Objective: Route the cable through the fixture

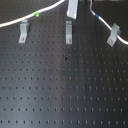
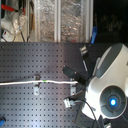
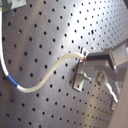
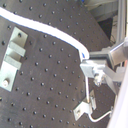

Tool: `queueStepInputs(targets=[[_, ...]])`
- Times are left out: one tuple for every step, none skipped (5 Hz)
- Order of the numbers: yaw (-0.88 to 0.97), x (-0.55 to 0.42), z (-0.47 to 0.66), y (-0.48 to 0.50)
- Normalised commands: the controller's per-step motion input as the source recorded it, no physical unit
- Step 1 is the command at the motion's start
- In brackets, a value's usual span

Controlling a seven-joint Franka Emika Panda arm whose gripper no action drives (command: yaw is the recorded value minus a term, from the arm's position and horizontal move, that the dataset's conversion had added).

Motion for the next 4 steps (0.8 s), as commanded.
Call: queueStepInputs(targets=[[0.00,-0.016,0.00,0.002],[-0.24,-0.358,0.10,0.509],[-0.30,-0.214,0.25,0.565],[-0.55,-0.129,0.32,0.470]])
